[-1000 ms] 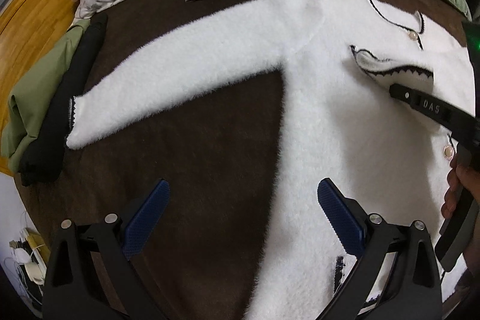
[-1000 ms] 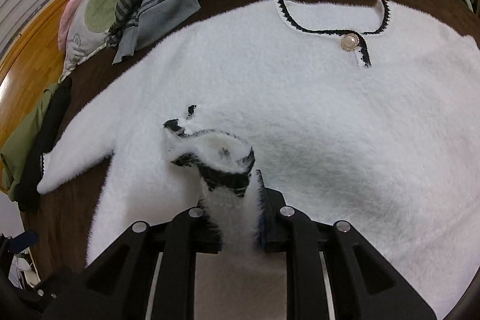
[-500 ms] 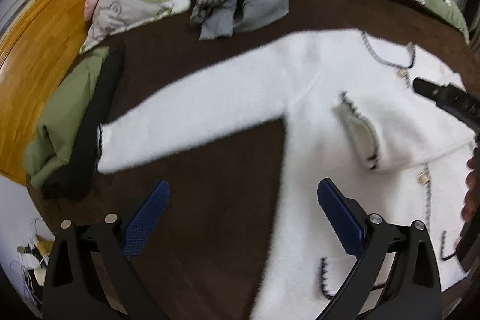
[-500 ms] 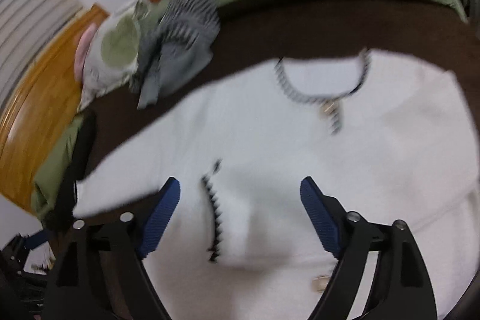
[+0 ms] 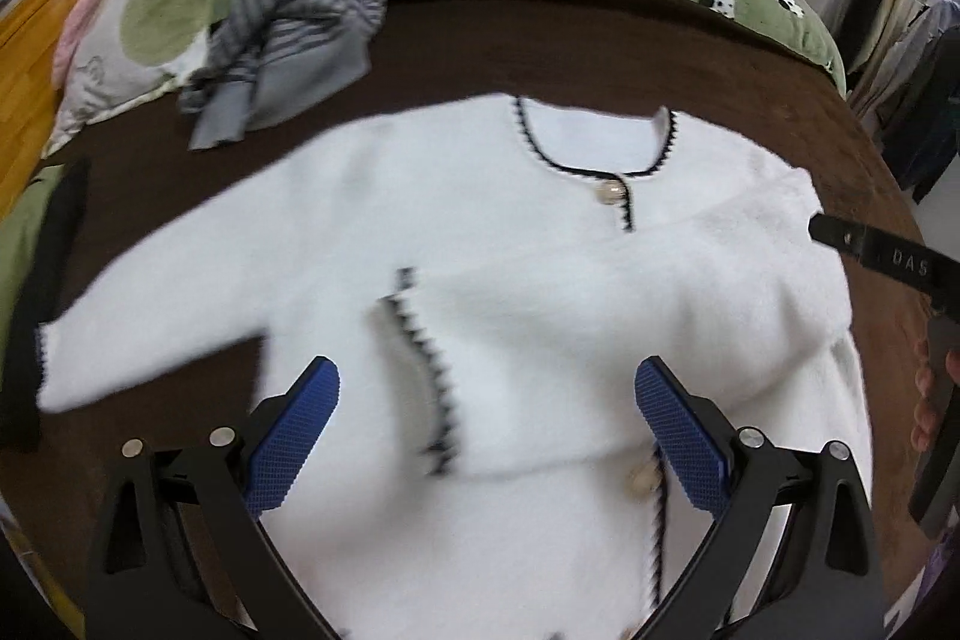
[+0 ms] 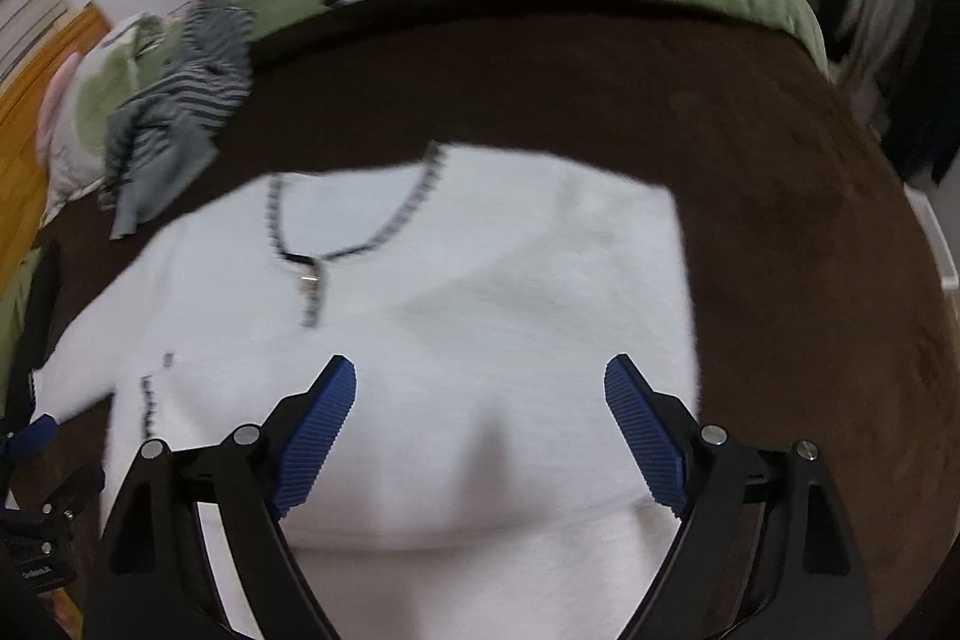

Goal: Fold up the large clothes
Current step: 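Carry the sleeve across the cardigan body with the right gripper and release, then grasp the other sleeve cuff with the left gripper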

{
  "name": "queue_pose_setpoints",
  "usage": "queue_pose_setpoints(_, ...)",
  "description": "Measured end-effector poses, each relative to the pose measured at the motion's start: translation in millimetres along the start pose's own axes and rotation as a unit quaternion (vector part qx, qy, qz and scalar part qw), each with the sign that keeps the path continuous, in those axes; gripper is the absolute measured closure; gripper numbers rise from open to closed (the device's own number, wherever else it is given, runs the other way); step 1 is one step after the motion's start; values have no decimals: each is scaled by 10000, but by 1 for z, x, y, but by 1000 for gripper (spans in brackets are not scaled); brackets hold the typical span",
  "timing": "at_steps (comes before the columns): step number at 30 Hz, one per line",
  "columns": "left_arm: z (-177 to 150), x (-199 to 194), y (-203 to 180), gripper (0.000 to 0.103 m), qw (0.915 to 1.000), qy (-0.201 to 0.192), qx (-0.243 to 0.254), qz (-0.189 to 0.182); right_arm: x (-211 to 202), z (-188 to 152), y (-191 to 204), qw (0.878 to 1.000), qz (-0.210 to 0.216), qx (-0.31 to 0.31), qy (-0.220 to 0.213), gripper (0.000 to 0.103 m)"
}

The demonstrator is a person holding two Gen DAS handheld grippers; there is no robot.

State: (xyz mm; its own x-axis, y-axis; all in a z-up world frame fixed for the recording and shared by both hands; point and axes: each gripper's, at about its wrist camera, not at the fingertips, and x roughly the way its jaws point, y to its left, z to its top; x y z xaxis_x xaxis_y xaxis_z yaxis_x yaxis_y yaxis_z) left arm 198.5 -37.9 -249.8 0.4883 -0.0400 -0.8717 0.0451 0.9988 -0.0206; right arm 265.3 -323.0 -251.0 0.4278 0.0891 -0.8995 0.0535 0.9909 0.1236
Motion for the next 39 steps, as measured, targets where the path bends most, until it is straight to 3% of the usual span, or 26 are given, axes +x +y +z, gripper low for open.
queue_pose_setpoints(4,-5,36,-19,6,9998,102,-141,-74,34,-4,-26,9992,-329,152,152,18)
queue_pose_setpoints(8,-22,65,-14,6,9986,321,-405,123,64,-9,-41,9983,-499,195,216,18)
queue_pose_setpoints(11,-42,84,1,5,9956,597,-683,214,80,-12,-46,9980,-613,48,145,8)
queue_pose_setpoints(14,-52,83,13,5,9949,411,-916,-40,95,-13,-65,9989,-162,389,182,5)
queue_pose_setpoints(21,-53,83,9,5,9963,318,-803,35,94,-20,-65,9996,-188,223,-41,5)
queue_pose_setpoints(29,-54,81,11,5,9963,296,-807,42,91,-14,-61,9993,-205,282,99,5)
queue_pose_setpoints(32,-47,75,13,6,9954,348,-812,368,75,-7,-52,9991,-275,322,66,5)
queue_pose_setpoints(39,-22,34,76,6,9867,-9,-1544,508,25,0,-2,9996,37,178,-210,6)
